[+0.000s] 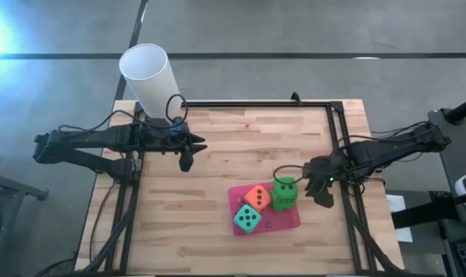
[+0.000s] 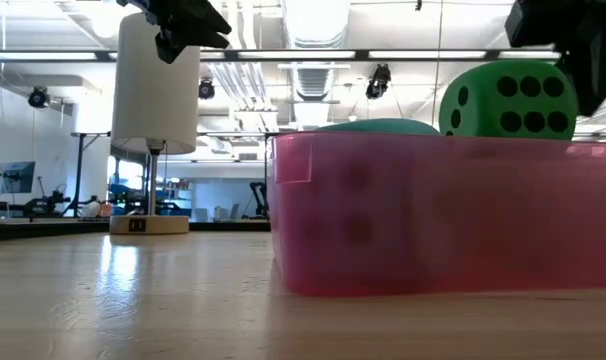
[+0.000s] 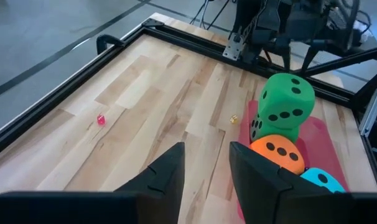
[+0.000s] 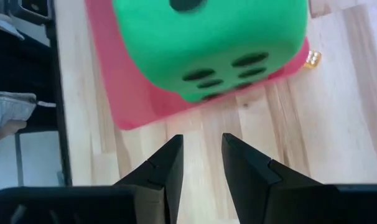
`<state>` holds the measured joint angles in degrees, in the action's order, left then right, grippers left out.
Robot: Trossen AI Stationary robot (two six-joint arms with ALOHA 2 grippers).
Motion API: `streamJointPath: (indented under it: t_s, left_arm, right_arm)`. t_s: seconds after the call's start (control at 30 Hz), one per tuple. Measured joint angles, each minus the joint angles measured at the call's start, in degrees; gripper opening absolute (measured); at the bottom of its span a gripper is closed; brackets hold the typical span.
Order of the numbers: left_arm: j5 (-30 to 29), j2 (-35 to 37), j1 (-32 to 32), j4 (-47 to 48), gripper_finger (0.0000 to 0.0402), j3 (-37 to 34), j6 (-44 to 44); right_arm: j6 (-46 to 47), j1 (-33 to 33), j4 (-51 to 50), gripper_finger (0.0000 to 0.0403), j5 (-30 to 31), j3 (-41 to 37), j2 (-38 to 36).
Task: Pick & Place Dice
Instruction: Put the small red dice into the pink bin
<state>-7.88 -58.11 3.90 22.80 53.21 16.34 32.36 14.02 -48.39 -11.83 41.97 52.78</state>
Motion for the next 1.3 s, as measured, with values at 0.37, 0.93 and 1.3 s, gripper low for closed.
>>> streamJointPath:
  t_s: [0.37, 0.93, 1.3]
  left_arm:
    - [-0.02, 0.0, 0.0, -0.06, 0.0126, 0.0, 0.0]
    - [-0.04, 0.02, -0.01, -0.32, 0.0127, 0.0, 0.15]
    - [-0.04, 0.02, -0.01, -0.69, 0.0131, 0.0, 0.2]
  right_arm:
    - [-0.21, -0.02, -9.2, 0.01, 9.58, 10.53, -0.29]
    - [-5.4, -4.66, -1.13, 0.01, 37.37, 17.57, 2.57]
    - [-12.22, -18.18, 24.64, 0.01, 23.71, 10.86, 8.81]
